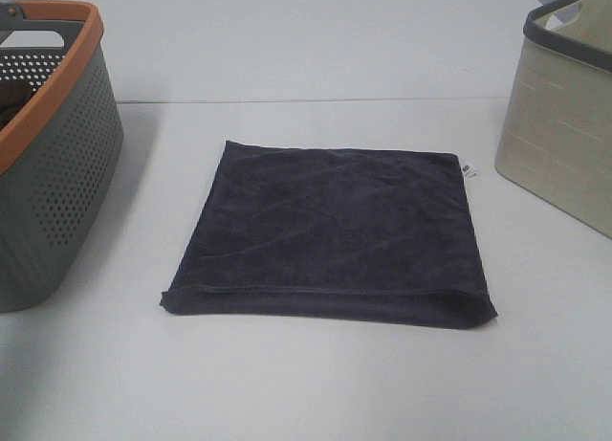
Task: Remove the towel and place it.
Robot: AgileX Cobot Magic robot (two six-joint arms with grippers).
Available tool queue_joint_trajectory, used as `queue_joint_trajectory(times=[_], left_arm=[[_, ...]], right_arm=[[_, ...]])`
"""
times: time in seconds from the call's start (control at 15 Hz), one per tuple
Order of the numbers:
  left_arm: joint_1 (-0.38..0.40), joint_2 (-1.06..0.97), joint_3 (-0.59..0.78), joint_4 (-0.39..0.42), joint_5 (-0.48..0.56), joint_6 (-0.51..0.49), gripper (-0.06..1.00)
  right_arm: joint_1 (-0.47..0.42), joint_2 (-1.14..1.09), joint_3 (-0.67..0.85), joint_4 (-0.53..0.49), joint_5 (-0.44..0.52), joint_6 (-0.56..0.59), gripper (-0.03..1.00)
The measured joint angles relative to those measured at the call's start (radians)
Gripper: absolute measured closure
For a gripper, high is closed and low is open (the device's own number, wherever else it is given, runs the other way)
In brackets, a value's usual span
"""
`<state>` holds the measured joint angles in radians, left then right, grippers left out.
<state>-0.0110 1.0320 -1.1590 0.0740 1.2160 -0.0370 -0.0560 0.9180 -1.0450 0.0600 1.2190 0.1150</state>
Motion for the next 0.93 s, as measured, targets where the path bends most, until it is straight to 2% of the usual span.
queue_joint_trajectory(times=[0.27, 0.4, 0.53, 0.73, 0.93], left_arm=[[0.000, -0.333, 0.219, 0.033, -0.096, -0.002, 0.18], [0.000, -0.491, 0.306, 0.049, -0.098, -0.004, 0.18], [0.000, -0.625, 0.372, 0.051, -0.102, -0.004, 0.18], [0.000, -0.840, 0.456, 0.057, -0.094, -0.004, 0.18], [0.000, -1.000, 0.499, 0.058, -0.082, -0.004, 0.18]], right_arm=[[0.000, -0.276, 0.250, -0.006, 0.001, -0.009, 0.35], [0.000, -0.444, 0.327, -0.015, -0.010, -0.016, 0.35], [0.000, -0.592, 0.363, -0.048, -0.050, -0.019, 0.35], [0.000, -0.739, 0.401, -0.120, -0.056, -0.019, 0.35], [0.000, -0.806, 0.436, -0.121, -0.099, -0.019, 0.35]])
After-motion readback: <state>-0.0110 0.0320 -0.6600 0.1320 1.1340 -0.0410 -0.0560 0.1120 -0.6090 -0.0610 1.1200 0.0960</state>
